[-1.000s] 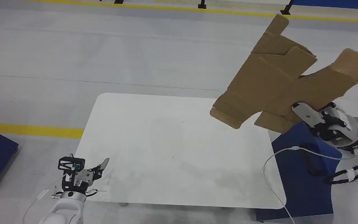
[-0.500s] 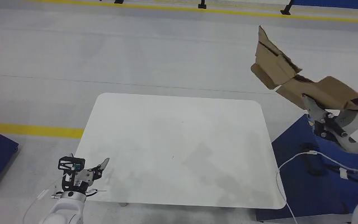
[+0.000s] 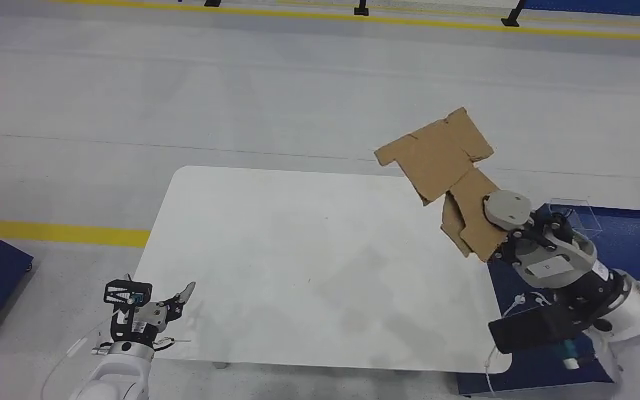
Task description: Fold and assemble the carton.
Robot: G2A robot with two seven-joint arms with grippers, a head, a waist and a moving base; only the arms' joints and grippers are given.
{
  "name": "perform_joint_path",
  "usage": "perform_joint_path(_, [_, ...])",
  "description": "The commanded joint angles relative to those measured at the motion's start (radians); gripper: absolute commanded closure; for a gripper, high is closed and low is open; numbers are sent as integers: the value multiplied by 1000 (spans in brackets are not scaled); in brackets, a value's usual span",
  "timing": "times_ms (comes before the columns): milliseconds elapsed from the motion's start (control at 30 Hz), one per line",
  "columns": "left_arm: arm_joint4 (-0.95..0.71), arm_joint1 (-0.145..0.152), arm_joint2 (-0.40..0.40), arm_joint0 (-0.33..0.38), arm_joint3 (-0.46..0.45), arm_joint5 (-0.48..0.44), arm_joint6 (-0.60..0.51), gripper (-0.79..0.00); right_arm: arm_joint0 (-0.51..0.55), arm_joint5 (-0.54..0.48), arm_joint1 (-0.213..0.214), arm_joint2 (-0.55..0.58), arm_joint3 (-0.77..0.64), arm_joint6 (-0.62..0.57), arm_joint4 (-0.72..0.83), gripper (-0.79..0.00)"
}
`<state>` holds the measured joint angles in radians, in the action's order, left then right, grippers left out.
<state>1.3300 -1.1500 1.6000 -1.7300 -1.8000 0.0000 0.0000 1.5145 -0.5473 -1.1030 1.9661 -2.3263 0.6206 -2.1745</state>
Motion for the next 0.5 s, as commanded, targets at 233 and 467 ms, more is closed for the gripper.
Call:
perform_joint_path(233, [0,0,0,0,0,0,0,-785,96,171,2,-24,33,87,-65,0])
perform_joint_path(467, [0,0,0,0,0,0,0,-785,32,-15,3,-11,13,-31,270,0])
